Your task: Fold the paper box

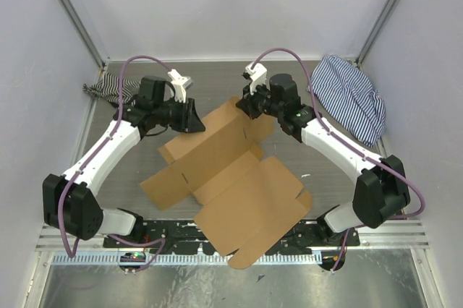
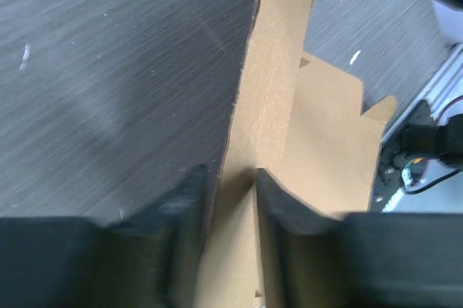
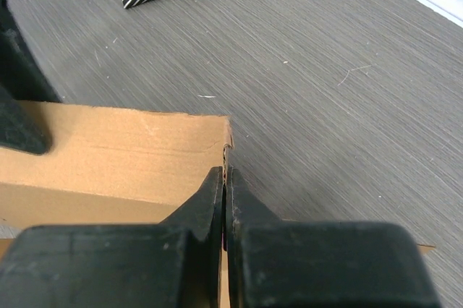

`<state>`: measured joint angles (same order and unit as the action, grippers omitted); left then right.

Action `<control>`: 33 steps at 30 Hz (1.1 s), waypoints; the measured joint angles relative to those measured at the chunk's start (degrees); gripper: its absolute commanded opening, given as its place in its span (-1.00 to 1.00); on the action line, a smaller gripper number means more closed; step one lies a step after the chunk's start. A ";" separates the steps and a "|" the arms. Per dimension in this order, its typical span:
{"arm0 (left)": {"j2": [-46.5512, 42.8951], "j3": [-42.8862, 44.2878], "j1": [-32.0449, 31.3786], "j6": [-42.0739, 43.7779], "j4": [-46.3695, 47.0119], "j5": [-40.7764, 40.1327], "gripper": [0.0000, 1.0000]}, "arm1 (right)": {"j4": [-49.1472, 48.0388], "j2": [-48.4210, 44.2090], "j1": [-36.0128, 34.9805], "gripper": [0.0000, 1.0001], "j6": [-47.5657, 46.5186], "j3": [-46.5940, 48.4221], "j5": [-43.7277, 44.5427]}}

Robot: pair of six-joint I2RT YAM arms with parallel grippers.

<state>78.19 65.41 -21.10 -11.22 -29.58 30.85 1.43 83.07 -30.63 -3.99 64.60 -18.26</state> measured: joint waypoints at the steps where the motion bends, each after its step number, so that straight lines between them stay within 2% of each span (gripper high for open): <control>1: 0.00 0.00 0.00 -0.22 0.02 0.37 -0.69 | 0.13 -0.07 0.00 -0.88 0.00 0.00 0.00; 2: 0.00 0.00 0.00 -0.46 0.02 0.76 -0.88 | 0.44 -0.11 0.00 -0.86 -0.02 0.00 0.02; 3: 0.00 0.00 0.00 -0.79 0.07 1.44 -0.99 | 0.81 -0.11 0.02 -0.79 -0.02 -0.02 0.11; 5: -0.13 0.07 0.00 -1.22 0.63 3.13 -1.00 | 0.83 -0.11 0.07 -0.61 -0.04 -0.31 0.37; 6: -0.31 0.07 0.02 -1.38 1.07 3.32 -1.00 | 0.94 -0.20 0.11 -0.37 0.02 -0.39 0.57; 8: -0.57 0.17 0.00 -1.44 1.42 3.19 -1.00 | 1.42 -0.44 0.11 -0.06 0.37 -0.52 1.42; 11: -0.74 0.57 -0.33 -1.03 0.92 2.03 -1.00 | 2.45 -0.76 0.13 0.11 1.42 -0.52 3.93; 14: -0.98 1.44 -1.14 -0.57 -0.57 0.26 -1.00 | 3.54 -1.09 0.46 0.18 2.69 -0.52 7.69; 19: -1.11 4.31 -4.61 1.18 -4.28 -4.76 -1.00 | 5.40 -2.29 3.23 0.20 5.92 -0.48 13.88; 27: -2.51 6.34 -11.56 4.09 -7.91 -14.23 -1.00 | 6.97 -7.26 17.11 0.16 13.40 0.15 21.70; 33: -2.95 7.61 -17.00 7.65 -9.57 -20.90 -1.00 | 9.42 1.62 23.06 0.09 16.55 3.61 17.57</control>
<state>75.24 73.01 -38.11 -3.57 -39.16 9.96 10.85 84.68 -7.57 12.56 68.20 -0.69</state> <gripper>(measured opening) 0.011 0.555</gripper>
